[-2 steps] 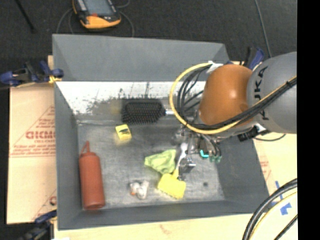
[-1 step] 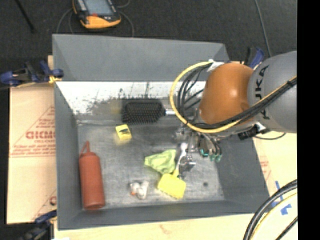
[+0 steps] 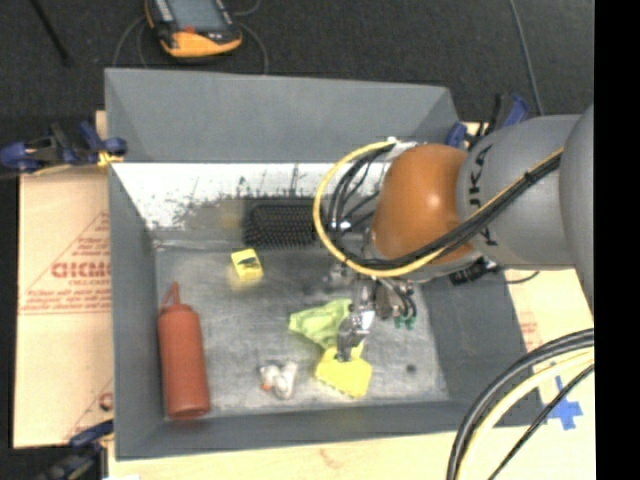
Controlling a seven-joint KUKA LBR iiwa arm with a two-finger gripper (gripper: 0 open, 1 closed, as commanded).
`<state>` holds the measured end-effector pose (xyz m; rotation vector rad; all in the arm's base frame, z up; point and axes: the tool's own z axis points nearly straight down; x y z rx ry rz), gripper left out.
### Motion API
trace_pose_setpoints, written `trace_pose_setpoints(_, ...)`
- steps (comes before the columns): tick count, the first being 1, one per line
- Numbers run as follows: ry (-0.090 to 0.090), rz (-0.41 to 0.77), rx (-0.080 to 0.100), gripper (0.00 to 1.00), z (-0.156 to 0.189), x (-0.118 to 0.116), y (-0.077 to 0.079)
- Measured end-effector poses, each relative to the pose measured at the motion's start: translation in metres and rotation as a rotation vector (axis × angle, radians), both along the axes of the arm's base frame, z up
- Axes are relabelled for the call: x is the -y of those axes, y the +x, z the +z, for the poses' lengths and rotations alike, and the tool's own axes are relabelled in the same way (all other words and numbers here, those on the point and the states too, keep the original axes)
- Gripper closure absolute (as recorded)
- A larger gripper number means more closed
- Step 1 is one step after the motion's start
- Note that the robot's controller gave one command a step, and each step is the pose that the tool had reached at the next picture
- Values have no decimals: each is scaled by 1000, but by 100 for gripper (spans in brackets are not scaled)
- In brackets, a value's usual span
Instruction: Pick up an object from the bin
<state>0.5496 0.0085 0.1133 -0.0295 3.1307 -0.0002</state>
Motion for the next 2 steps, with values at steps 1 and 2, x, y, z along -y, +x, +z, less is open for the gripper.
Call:
trace_pose_setpoints(1,2,-26,-6,100,-39,-3,-1)
trace_pose_setpoints(2,2,-26,-6,100,-39,-3,-1)
